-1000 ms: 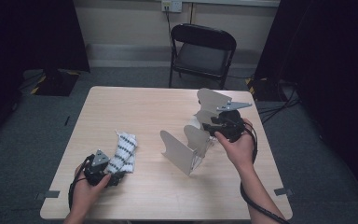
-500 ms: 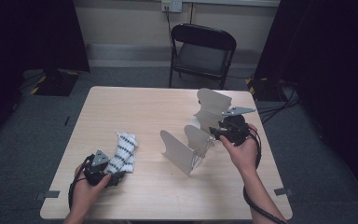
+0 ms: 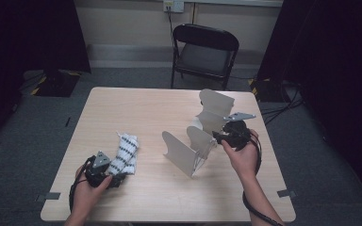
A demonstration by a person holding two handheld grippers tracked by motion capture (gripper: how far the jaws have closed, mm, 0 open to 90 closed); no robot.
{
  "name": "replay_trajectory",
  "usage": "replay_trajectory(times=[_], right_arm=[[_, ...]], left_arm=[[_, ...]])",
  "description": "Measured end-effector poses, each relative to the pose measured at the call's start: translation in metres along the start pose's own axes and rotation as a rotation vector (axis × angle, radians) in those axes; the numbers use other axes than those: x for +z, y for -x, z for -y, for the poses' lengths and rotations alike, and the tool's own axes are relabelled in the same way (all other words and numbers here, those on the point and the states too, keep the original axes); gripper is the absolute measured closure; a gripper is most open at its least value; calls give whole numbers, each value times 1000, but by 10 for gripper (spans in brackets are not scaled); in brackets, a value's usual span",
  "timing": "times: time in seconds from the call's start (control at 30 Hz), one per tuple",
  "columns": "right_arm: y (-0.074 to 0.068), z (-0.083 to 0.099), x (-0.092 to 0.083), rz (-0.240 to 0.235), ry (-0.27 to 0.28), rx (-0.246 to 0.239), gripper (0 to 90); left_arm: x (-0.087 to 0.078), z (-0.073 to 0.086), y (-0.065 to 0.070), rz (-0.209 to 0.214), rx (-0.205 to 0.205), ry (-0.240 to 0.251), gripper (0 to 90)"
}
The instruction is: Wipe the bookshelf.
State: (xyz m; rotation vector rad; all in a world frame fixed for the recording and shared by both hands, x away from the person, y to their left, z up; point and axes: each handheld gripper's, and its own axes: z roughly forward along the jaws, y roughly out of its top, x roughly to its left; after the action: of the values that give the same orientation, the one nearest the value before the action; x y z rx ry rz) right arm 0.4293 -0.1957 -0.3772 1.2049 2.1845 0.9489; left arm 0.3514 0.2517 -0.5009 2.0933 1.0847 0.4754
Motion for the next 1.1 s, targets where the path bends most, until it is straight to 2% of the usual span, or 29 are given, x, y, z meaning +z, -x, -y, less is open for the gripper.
replay_trajectory(times=[0.1, 0.27, 0.57, 0.87, 1.1], right_arm=[[-2, -1, 1, 20, -2, 4, 529], [1, 0, 0, 23, -8, -2, 537], [13, 5, -5, 28, -6, 27, 552], [11, 15, -4, 69, -7, 55, 522], [16, 16, -7, 64, -15, 70, 548]], left_arm=[[0, 0, 0, 0, 0, 0, 141], [0, 0, 0, 0, -4, 0, 141], [0, 0, 0, 0, -3, 0, 141], [0, 0, 0, -1, -3, 0, 141], [0, 0, 0, 0, -3, 0, 141]])
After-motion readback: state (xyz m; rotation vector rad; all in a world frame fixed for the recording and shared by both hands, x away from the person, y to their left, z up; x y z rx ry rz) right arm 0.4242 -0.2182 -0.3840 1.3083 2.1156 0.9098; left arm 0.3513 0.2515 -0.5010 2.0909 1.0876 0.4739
